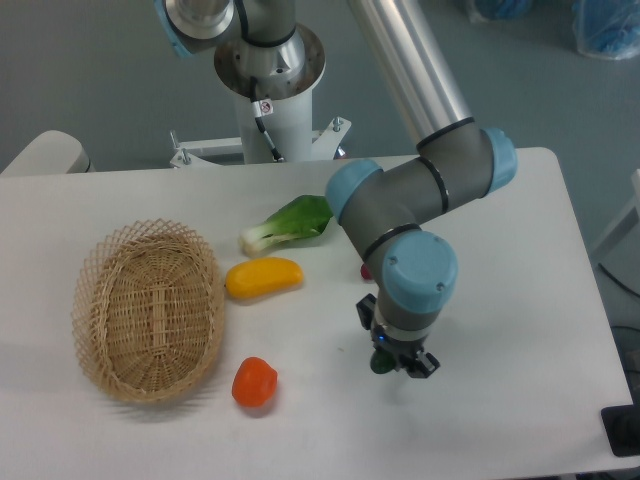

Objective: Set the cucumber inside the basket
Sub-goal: 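Carry the held green cucumber with the gripper toward the wicker basket, then lower the cucumber into the basket and open the gripper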

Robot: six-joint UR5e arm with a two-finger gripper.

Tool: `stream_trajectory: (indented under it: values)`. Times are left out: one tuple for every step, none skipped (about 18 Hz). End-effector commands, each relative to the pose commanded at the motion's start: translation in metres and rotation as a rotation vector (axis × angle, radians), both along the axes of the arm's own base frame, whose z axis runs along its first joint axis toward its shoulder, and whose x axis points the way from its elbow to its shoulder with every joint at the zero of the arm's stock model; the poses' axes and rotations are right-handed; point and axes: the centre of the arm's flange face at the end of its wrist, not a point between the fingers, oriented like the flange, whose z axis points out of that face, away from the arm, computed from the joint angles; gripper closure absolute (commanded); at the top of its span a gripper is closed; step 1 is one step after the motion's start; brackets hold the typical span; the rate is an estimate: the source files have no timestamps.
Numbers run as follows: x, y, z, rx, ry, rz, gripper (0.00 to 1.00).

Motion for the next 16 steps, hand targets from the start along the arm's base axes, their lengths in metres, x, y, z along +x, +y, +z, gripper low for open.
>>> stream_trajectory:
  values:
    - [0.023,0.008,0.005,-0.001,-0.005,0.041,0.95]
    - [0.037,0.013,0.006,-0.004,-0.011,0.046,0.95]
    - [0.052,0.019,0.008,-0.002,-0.012,0.048,0.95]
    - [0.067,0.023,0.009,0.001,-0.020,0.058,0.95]
    - [0.083,0.027,0.011,0.003,-0.026,0.067,0.95]
    - [0.101,0.032,0.012,0.004,-0.033,0.074,0.95]
    - [0.121,0.036,0.011,-0.003,-0.038,0.074,0.95]
    - [0.138,0.039,0.012,-0.006,-0.041,0.074,0.95]
    - [0.155,0.042,0.012,-0.006,-0.044,0.074,0.95]
    - [0.168,0.045,0.017,0.004,-0.052,0.089,0.95]
    - [0.178,0.048,0.022,0.019,-0.067,0.114,0.95]
    - [0.187,0.049,0.025,0.031,-0.082,0.129,0.95]
    - [0.196,0.052,0.026,0.034,-0.089,0.127,0.95]
    - [0.206,0.056,0.027,0.034,-0.089,0.124,0.95]
    - [0.217,0.060,0.028,0.034,-0.090,0.129,0.95]
    - [0.227,0.064,0.027,0.034,-0.088,0.141,0.95]
